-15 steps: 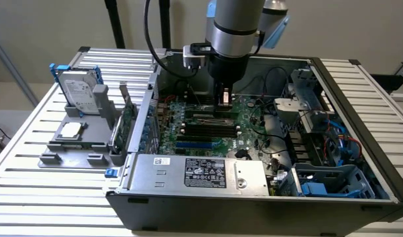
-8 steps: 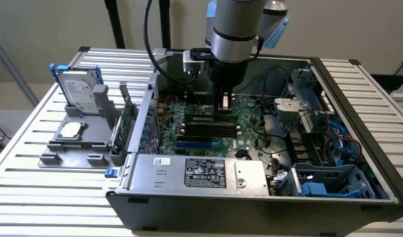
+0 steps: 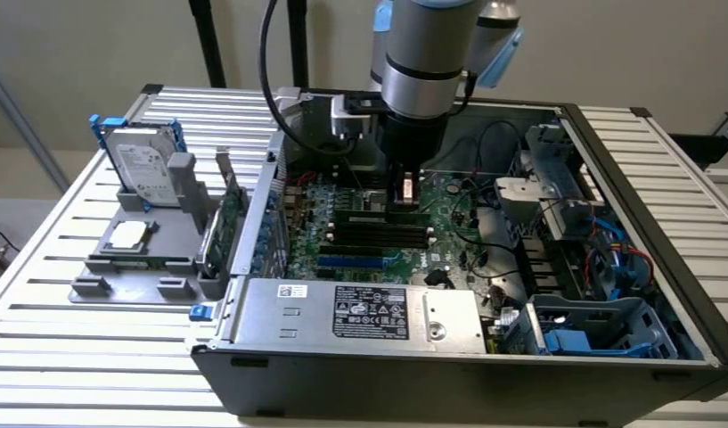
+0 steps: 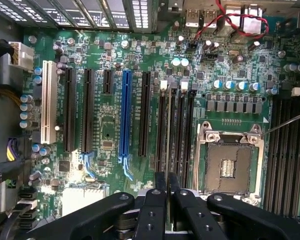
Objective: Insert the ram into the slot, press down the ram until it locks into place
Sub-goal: 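Insert the ram into the slot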
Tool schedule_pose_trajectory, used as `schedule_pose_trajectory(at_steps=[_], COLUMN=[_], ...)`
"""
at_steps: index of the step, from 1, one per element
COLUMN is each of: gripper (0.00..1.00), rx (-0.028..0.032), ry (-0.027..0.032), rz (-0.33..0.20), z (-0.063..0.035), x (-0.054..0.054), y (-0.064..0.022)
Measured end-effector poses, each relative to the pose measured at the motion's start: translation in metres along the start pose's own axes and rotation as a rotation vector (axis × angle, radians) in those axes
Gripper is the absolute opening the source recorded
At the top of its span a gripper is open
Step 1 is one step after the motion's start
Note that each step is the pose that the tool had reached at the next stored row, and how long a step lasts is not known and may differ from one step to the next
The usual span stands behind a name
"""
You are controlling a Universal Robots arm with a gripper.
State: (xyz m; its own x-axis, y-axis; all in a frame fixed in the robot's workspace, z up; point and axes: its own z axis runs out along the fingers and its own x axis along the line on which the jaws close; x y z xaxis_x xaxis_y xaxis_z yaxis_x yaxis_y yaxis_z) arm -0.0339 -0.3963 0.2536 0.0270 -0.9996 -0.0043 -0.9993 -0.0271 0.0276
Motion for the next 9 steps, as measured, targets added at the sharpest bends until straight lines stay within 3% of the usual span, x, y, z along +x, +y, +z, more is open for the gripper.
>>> schedule_pose_trajectory(at_steps=[9], gripper=[0.13], rx=[0.0078], ry=[0.0002], rz=[0.000], z=[0.0056], x=[0.0020], y=[-0.0003])
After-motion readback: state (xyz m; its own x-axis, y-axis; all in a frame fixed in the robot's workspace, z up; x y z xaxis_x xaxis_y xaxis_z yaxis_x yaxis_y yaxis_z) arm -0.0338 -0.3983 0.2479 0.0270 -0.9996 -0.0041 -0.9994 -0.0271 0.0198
